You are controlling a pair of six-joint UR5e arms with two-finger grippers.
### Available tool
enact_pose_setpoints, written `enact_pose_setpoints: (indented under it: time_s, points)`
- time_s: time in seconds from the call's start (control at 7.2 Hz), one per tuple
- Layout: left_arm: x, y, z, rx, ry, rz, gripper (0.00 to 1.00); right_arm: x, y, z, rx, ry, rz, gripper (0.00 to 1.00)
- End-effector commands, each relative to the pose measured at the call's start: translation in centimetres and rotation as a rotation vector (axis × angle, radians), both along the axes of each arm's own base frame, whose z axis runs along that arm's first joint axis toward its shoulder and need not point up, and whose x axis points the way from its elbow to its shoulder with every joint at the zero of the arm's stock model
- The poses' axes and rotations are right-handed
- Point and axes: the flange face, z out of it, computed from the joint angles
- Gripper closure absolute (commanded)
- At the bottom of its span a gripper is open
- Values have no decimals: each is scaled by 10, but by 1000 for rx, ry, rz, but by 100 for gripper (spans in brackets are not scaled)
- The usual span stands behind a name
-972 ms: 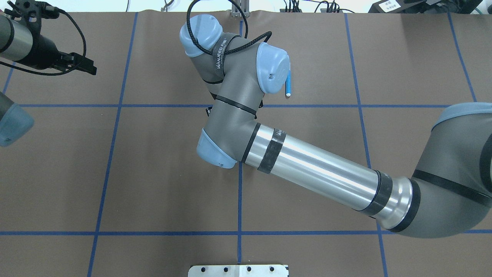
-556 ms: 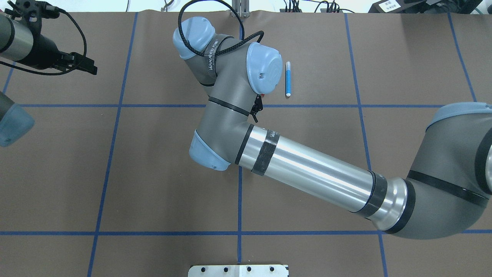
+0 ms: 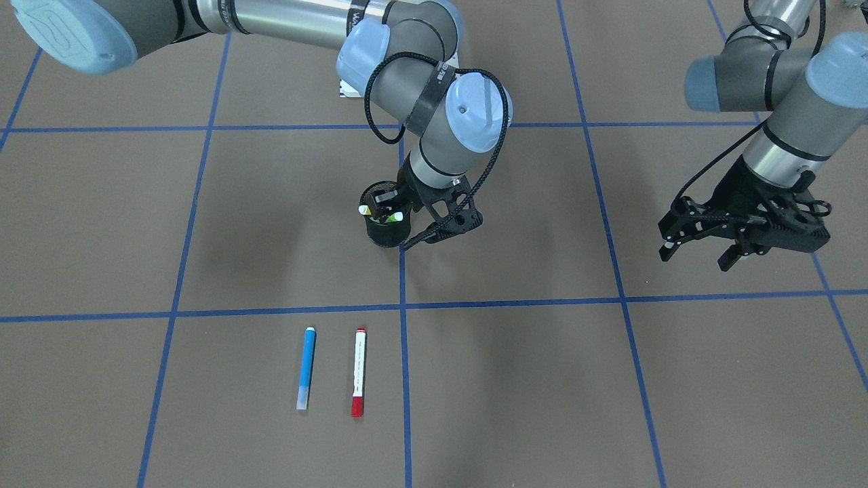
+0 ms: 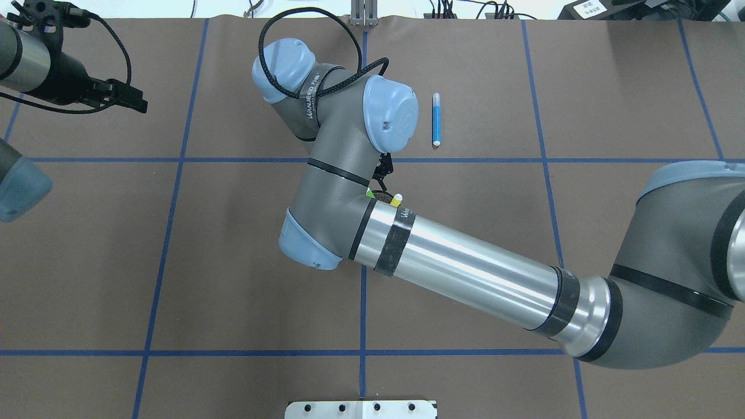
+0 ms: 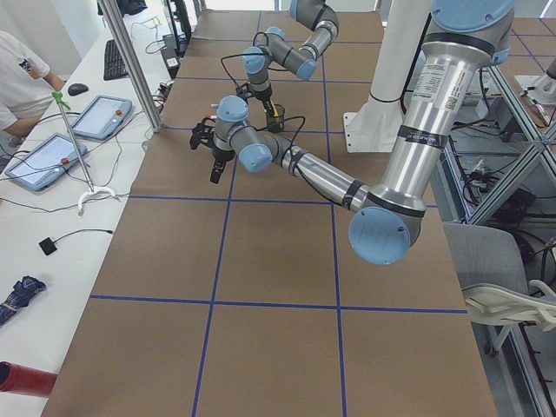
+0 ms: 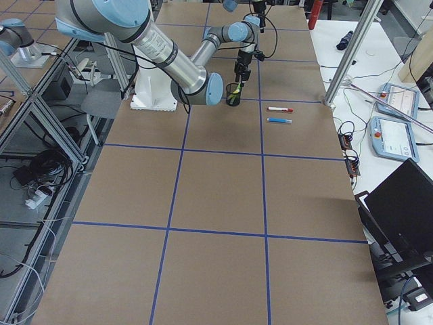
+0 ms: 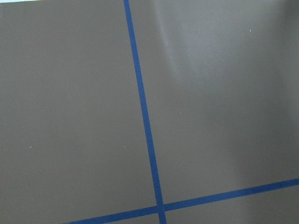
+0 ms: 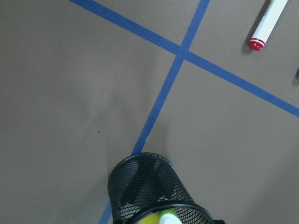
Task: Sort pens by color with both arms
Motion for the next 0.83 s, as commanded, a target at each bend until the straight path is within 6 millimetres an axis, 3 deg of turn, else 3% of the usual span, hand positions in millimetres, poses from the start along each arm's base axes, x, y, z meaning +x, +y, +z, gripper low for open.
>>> enact_pose_setpoints:
  time_s: [0.0,0.42,0.56,0.69]
  points:
    - [0,0,0,0,0,-2,2,1,-2,-3,30,4,-17,34]
    - [0,0,-1,1,0,-2,2,1,-2,-2,39,4,-15,34]
    - [0,0,-1,-5,3,-7,2,1,-2,-2,39,4,-15,38]
    - [0,0,-2,-8,7,-11,2,1,-2,-2,39,4,-15,51]
